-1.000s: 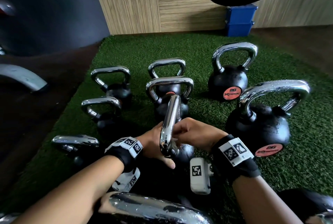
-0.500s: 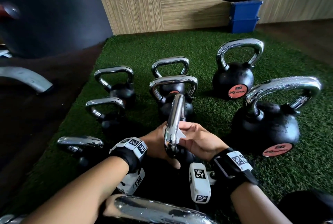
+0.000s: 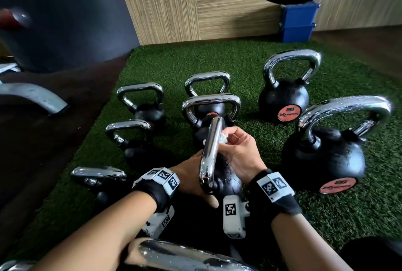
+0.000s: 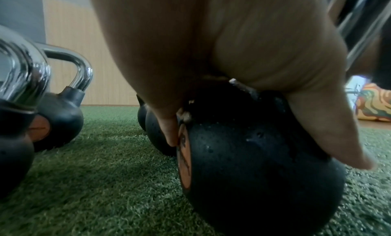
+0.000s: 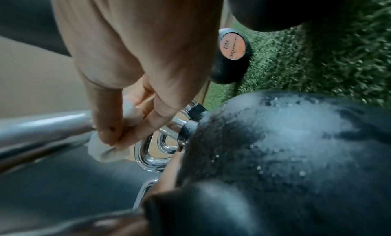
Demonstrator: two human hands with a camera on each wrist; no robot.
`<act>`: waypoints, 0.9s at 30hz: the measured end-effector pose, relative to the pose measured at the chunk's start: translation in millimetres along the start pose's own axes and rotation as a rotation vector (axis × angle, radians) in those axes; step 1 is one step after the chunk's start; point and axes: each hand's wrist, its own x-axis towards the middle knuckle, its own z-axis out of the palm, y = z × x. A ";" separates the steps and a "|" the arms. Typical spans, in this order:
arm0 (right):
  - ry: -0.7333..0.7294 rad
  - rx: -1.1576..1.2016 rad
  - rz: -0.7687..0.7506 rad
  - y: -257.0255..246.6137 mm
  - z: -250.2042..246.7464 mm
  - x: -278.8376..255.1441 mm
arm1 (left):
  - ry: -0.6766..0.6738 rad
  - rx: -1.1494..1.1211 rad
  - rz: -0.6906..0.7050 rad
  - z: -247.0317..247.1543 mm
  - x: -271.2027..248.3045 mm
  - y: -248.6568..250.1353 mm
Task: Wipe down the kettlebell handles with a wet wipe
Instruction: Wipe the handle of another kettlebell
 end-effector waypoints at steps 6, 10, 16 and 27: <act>0.129 -0.343 -0.226 -0.4 -5.7 -1.1 | 0.066 0.106 -0.008 2.2 -0.5 -3.3; 0.260 -0.718 -0.345 -6.9 -6.5 14.3 | 0.058 0.222 -0.014 -1.5 -2.4 -1.0; 0.334 -1.014 -0.296 -10.6 -6.3 30.5 | 0.047 0.183 -0.035 -8.1 -7.1 -5.1; 0.308 -1.133 -0.037 -7.9 -8.6 28.9 | 0.129 -0.133 -0.213 -62.0 -52.8 19.5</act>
